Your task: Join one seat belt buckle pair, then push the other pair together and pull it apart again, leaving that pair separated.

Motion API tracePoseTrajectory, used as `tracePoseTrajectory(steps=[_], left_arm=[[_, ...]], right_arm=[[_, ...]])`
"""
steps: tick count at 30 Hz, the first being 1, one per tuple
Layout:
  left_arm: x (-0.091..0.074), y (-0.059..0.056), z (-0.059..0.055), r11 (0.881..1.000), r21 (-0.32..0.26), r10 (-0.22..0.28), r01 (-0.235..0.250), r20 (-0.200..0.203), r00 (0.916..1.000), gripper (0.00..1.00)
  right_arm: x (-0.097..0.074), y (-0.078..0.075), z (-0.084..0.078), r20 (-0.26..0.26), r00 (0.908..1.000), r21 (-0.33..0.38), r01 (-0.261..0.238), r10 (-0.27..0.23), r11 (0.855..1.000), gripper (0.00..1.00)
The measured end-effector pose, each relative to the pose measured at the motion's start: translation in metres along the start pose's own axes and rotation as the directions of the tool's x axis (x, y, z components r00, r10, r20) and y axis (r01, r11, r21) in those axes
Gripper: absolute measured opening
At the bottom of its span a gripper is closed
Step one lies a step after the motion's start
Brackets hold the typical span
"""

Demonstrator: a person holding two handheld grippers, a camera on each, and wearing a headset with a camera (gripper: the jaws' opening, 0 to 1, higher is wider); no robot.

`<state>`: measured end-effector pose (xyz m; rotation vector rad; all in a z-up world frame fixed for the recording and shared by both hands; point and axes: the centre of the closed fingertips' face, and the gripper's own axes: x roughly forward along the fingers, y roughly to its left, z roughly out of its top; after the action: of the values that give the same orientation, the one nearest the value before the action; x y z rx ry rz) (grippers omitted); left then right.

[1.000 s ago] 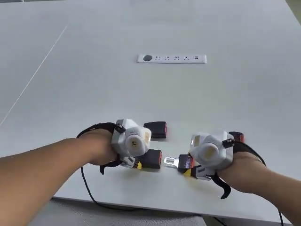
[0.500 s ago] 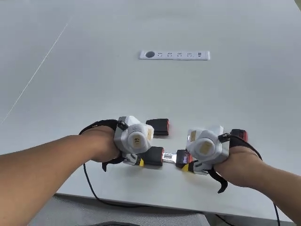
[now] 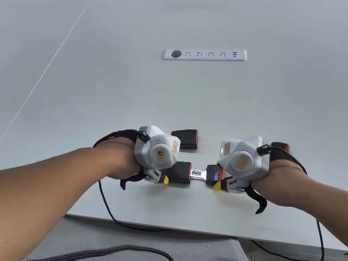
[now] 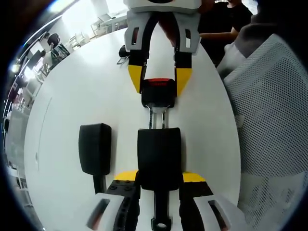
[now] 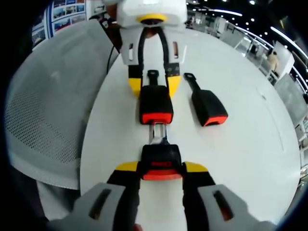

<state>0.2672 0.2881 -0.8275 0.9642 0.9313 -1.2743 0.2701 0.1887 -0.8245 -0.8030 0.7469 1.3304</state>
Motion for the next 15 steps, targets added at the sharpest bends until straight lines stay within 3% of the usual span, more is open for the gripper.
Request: tracePoseTrajectory(steps=[15], left_arm=[[0.0005, 0.0004, 0.0001, 1.000, -0.003, -0.010, 0.010, -0.004, 0.9999, 0.31]], right_arm=[[0.0026, 0.0029, 0.0078, 0.018, 0.9998, -0.016, -0.010, 0.010, 1.000, 0.33]])
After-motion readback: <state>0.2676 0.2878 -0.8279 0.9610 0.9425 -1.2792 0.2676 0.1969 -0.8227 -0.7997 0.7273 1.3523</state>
